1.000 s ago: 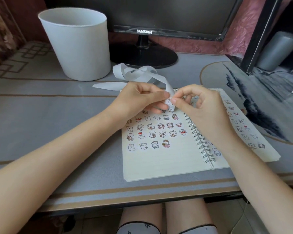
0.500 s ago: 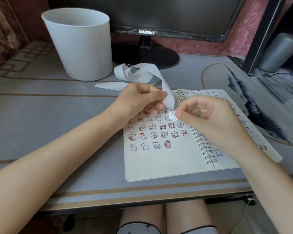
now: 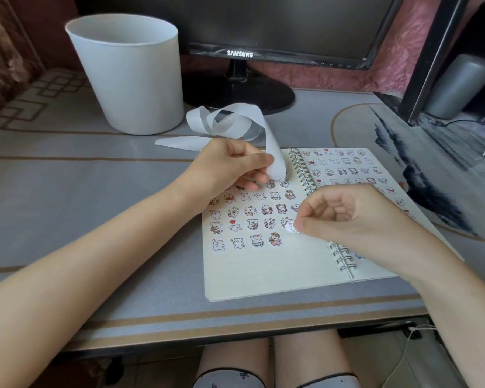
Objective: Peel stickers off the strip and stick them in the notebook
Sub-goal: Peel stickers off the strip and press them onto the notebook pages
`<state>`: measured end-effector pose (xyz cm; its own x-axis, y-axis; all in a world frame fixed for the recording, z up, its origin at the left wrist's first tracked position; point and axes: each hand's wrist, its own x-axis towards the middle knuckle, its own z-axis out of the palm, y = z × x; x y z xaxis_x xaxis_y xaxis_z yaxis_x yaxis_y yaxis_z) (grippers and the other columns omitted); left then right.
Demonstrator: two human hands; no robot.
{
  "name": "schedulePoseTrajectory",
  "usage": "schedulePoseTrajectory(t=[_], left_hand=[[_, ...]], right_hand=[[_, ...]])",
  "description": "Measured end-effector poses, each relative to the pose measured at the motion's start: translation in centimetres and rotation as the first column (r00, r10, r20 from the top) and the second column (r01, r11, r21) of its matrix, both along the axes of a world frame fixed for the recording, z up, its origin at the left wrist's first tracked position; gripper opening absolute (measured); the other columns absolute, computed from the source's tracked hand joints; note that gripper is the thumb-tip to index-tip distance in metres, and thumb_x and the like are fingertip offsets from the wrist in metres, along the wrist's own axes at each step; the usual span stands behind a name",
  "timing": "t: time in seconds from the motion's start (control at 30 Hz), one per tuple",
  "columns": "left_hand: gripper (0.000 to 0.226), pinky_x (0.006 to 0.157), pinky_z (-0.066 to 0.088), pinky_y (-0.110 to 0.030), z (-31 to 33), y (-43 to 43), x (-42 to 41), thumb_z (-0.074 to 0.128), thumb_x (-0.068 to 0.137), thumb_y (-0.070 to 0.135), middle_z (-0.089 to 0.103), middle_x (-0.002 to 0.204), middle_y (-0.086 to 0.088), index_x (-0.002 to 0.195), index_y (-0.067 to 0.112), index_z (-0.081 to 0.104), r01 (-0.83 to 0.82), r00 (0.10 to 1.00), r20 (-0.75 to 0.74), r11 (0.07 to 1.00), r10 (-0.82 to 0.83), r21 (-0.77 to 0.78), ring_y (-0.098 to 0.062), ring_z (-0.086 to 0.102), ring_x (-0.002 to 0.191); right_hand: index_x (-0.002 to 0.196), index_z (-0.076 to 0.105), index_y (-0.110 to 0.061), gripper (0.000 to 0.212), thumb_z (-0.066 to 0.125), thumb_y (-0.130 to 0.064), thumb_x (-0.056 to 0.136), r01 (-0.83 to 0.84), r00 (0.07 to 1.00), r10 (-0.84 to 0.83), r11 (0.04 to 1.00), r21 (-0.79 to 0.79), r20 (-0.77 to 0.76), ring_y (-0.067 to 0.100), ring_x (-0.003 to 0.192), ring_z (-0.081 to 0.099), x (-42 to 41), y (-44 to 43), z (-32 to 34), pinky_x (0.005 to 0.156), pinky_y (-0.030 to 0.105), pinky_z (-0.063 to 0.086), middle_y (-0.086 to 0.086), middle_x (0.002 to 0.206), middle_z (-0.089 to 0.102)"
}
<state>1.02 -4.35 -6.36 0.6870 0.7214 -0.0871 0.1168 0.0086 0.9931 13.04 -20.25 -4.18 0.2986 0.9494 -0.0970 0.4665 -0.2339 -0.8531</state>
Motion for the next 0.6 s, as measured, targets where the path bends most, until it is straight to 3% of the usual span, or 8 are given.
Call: schedulePoseTrajectory(t=[0.1,0.2,0.33,0.47,0.6], left_hand=[[0.009,0.055,0.052,-0.015,0.02,-0.02,0.01,0.065,0.088,0.013,0.069,0.074,-0.012,0.082,0.006,0.068,0.002,1.0,-0.008,1.0,-0.001,0.003,-0.01,0.065,0.059],[0.01,0.055,0.052,-0.015,0.06,-0.03,0.01,0.066,0.087,0.014,0.07,0.074,-0.011,0.083,0.006,0.068,-0.002,1.0,-0.015,1.0,0.002,0.001,-0.009,0.064,0.058],[0.011,0.054,0.051,-0.013,0.17,-0.12,-0.01,0.065,0.088,0.014,0.07,0.075,-0.012,0.084,0.005,0.068,-0.003,1.0,-0.026,1.0,0.004,0.004,-0.006,0.062,0.051],[0.011,0.055,0.052,-0.014,0.19,-0.12,0.01,0.065,0.088,0.014,0.07,0.076,-0.014,0.083,0.005,0.068,-0.005,1.0,-0.025,1.0,0.006,0.005,-0.007,0.063,0.053],[0.011,0.055,0.052,-0.014,0.15,-0.1,-0.01,0.066,0.087,0.015,0.071,0.078,-0.014,0.083,0.005,0.068,-0.008,1.0,-0.028,1.0,0.008,0.007,-0.008,0.063,0.054]], right_hand=[[0.074,0.071,-0.02,0.007,0.075,-0.025,0.072,0.005,1.0,-0.005,1.0,0.025,-0.002,0.015,0.064,0.05,0.04,-0.16,0.38,0.062,0.027,0.04,0.017,0.072,0.062],[0.075,0.072,-0.015,0.005,0.076,-0.015,0.072,-0.022,0.999,0.023,0.999,0.023,-0.038,0.012,0.068,0.058,0.1,-0.09,0.45,0.068,0.023,0.048,0.004,0.073,0.07],[0.076,0.072,-0.012,0.006,0.077,-0.011,0.072,-0.043,0.999,0.043,0.999,-0.024,-0.025,0.007,0.065,0.058,0.04,0.02,0.26,0.066,0.016,0.048,0.001,0.073,0.071],[0.074,0.072,-0.012,0.005,0.077,-0.011,0.072,-0.039,0.999,0.039,0.998,-0.042,0.002,0.006,0.061,0.052,-0.08,0.23,0.04,0.061,0.016,0.045,0.001,0.067,0.066],[0.073,0.071,-0.013,0.005,0.076,-0.016,0.071,-0.031,0.999,0.032,0.998,-0.058,0.027,0.007,0.059,0.049,-0.11,0.36,-0.07,0.062,0.024,0.043,0.002,0.068,0.064]])
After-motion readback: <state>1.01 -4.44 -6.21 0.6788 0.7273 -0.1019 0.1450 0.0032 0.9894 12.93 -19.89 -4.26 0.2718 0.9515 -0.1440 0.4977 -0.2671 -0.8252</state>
